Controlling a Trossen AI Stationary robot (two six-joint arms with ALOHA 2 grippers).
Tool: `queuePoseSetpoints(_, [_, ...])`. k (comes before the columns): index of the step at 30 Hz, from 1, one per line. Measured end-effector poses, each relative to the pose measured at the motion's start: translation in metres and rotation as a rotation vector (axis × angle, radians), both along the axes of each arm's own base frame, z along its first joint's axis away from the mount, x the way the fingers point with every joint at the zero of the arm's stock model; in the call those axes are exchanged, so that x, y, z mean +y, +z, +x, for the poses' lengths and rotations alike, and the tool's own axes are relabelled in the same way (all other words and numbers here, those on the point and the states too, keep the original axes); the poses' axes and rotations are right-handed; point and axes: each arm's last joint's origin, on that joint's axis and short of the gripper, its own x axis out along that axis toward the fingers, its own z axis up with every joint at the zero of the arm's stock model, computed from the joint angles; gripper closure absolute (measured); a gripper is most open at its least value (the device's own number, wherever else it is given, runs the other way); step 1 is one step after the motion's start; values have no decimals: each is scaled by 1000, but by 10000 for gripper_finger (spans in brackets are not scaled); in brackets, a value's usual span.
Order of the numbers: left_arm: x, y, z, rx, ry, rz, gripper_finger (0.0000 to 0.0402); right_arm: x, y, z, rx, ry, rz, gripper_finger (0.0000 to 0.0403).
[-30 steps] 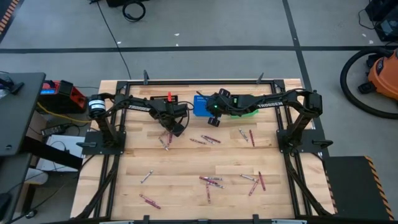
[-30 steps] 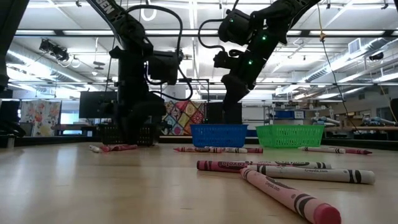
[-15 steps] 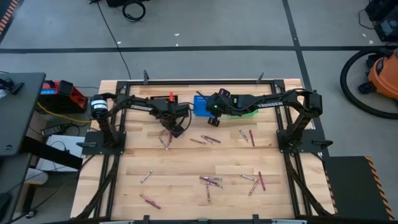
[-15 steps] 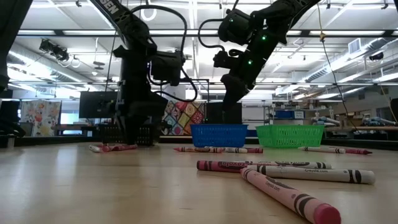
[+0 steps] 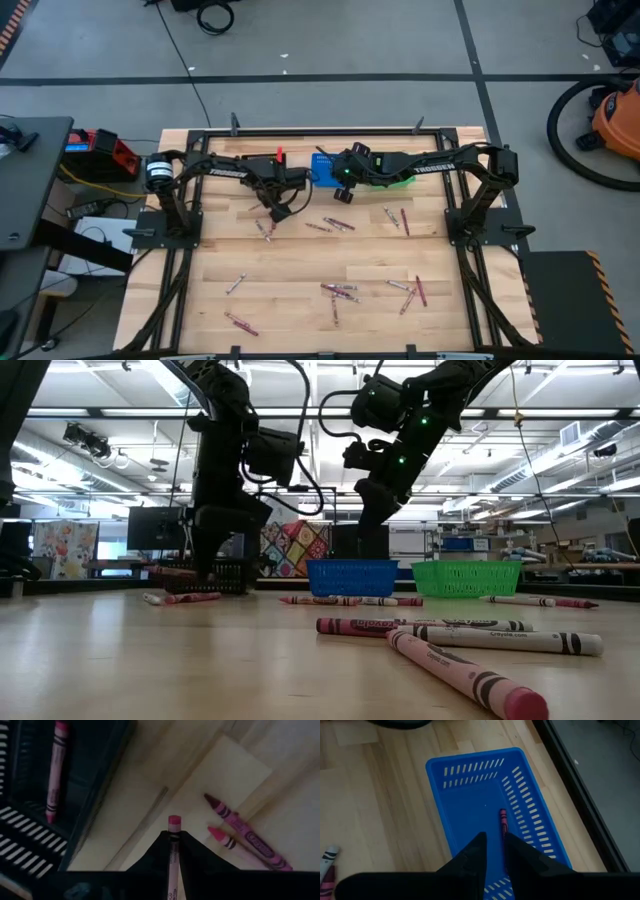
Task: Sort crayons
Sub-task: Put the pink crayon into the black bin
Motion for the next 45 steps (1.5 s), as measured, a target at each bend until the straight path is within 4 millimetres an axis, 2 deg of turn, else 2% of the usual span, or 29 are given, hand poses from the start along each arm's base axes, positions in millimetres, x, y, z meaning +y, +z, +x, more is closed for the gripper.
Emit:
queuePoseSetpoints(4, [1, 9, 1, -11, -36, 0, 376, 0, 0, 0, 2, 1, 1, 328])
queuePoseSetpoints(11, [4, 39, -7, -84, -75, 27, 376, 0, -1, -2, 22, 1, 6, 328])
queuePoseSetpoints(19, [25, 64, -25, -135, -123, 75, 376, 0, -2, -2, 26, 1, 8, 328])
queuePoseSetpoints(31, [68, 64, -36, -172, -312, 64, 376, 7, -2, -1, 35, 21, 9, 328])
queuePoseSetpoints(38, [90, 63, -41, -207, -308, 83, 376, 17, -3, 0, 49, 50, 10, 328])
queuePoseSetpoints(45, [98, 57, -42, -235, -325, 34, 376, 33, -6, -2, 95, 66, 27, 328])
